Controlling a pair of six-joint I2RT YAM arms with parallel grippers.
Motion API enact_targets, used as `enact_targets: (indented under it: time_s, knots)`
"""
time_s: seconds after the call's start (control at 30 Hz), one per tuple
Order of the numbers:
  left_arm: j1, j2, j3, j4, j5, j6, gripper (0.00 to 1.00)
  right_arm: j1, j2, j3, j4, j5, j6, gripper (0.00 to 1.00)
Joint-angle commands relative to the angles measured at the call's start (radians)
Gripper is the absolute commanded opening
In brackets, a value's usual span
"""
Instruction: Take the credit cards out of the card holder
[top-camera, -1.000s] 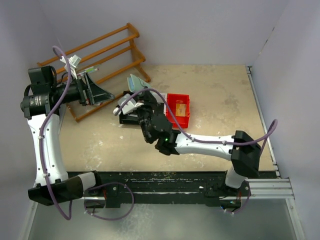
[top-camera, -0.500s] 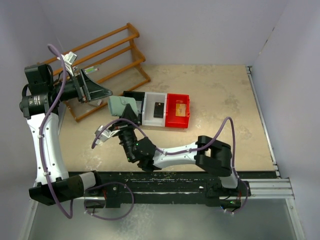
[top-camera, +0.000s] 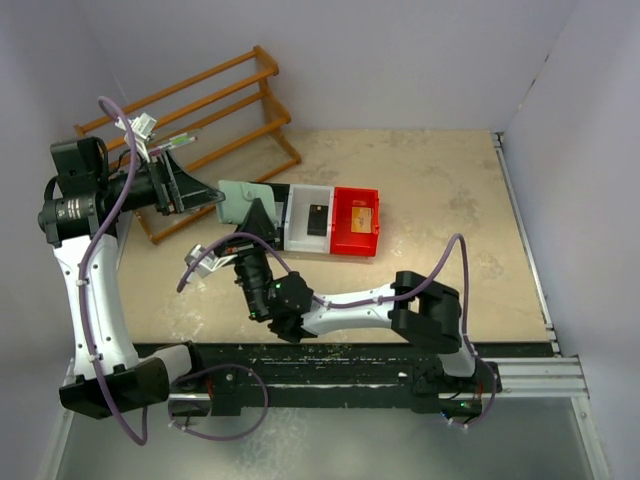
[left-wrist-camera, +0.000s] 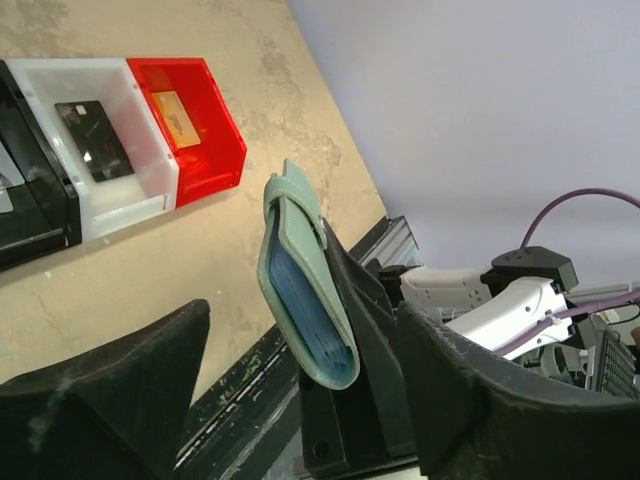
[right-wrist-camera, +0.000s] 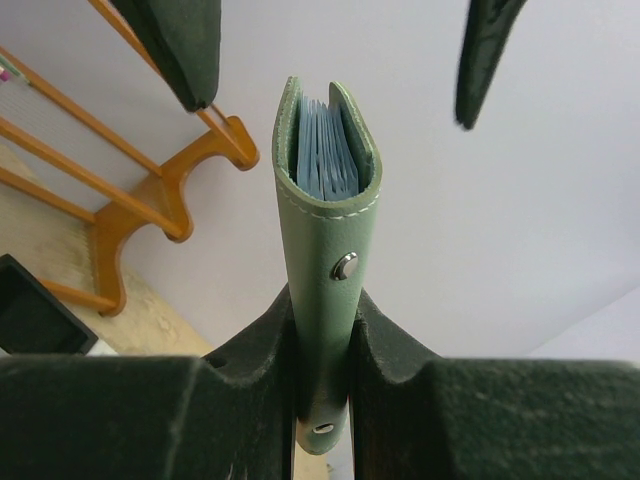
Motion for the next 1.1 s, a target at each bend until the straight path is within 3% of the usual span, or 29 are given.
enact_targets:
  time_s: [0.0, 0.27, 0.4, 0.57, 0.63, 0.7, 0.77, 0.83, 0.93, 1.0, 1.07]
  knots:
    - [0.008, -0.01, -0.034, -0.003, 0.024, 0.021, 0.72, 0.01, 0.024, 0.091, 0.097, -0.006, -0.064, 0.0]
    - [0.009, 0.002, -0.071, -0.014, 0.06, 0.023, 0.58, 0.024, 0.102, 0.188, 0.106, 0.002, -0.111, 0.0]
    - [0.008, 0.003, -0.06, -0.024, 0.02, 0.032, 0.3, 0.027, 0.105, 0.195, 0.104, 0.012, -0.115, 0.0]
    - [0.009, 0.005, -0.061, -0.044, -0.031, 0.048, 0.06, 0.031, 0.093, 0.198, 0.087, 0.032, -0.096, 0.01]
    - [0.008, 0.011, -0.05, -0.053, -0.058, 0.057, 0.01, 0.035, 0.089, 0.209, 0.078, 0.052, -0.08, 0.17]
    - [0.007, 0.016, -0.027, -0.064, -0.091, 0.07, 0.0, 0.041, 0.076, 0.212, 0.061, 0.079, -0.046, 0.43]
    - [0.008, 0.02, 0.007, -0.079, -0.117, 0.089, 0.0, 0.045, 0.04, 0.203, -0.002, 0.123, 0.036, 0.59]
    - [0.007, 0.017, 0.036, -0.086, -0.14, 0.11, 0.0, 0.048, -0.042, 0.154, -0.174, 0.155, 0.231, 0.64]
    - [0.008, 0.012, 0.071, -0.087, -0.169, 0.137, 0.0, 0.05, -0.228, 0.124, -0.699, 0.132, 0.716, 0.78]
    - [0.007, 0.007, 0.079, -0.076, -0.169, 0.145, 0.0, 0.041, -0.341, 0.147, -1.079, -0.047, 1.104, 0.8]
    - [0.007, 0.003, 0.078, -0.062, -0.155, 0.153, 0.0, -0.027, -0.446, 0.175, -1.365, -0.37, 1.478, 0.87]
